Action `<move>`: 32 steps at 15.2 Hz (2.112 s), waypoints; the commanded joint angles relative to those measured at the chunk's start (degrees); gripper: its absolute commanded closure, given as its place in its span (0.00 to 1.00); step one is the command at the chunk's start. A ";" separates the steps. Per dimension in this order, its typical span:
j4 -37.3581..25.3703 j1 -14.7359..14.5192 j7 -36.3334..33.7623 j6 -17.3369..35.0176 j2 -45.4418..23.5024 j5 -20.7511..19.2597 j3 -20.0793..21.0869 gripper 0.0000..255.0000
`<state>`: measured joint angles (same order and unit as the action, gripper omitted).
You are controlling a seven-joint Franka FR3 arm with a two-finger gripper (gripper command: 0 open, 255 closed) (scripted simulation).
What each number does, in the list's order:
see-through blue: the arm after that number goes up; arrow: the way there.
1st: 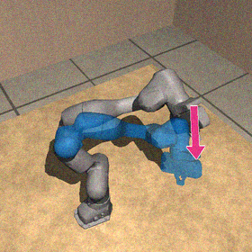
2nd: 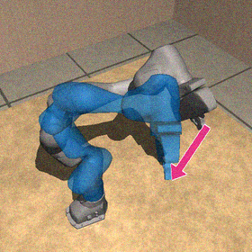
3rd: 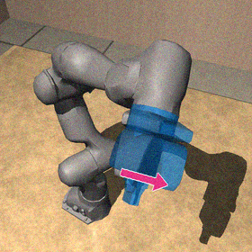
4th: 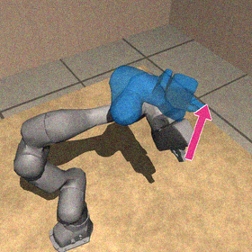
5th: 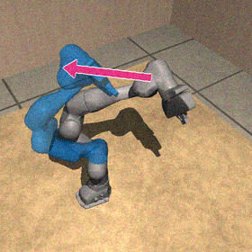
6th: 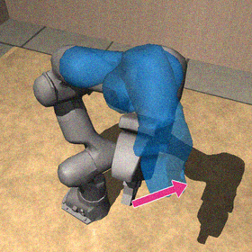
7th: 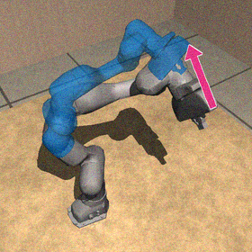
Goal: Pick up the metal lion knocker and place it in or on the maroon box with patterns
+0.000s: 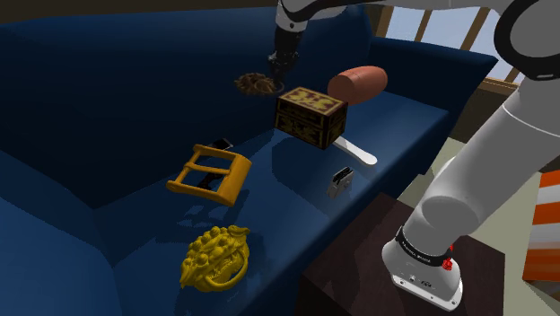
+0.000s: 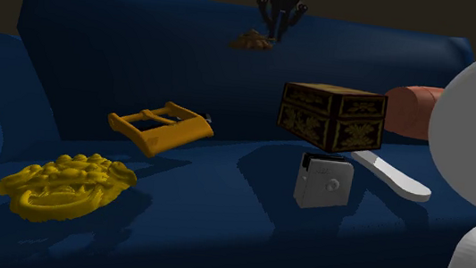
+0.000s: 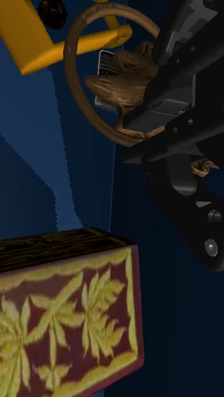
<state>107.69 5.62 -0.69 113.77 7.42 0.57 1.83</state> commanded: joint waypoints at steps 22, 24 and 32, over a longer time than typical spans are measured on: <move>2.73 10.24 27.88 1.38 0.02 4.33 -16.02 1.00; 4.20 10.24 28.05 2.90 -0.04 4.41 -16.04 1.00; 9.13 10.23 28.79 8.43 -0.69 4.88 -16.13 1.00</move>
<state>116.48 15.87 28.06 121.68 6.82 5.39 -14.31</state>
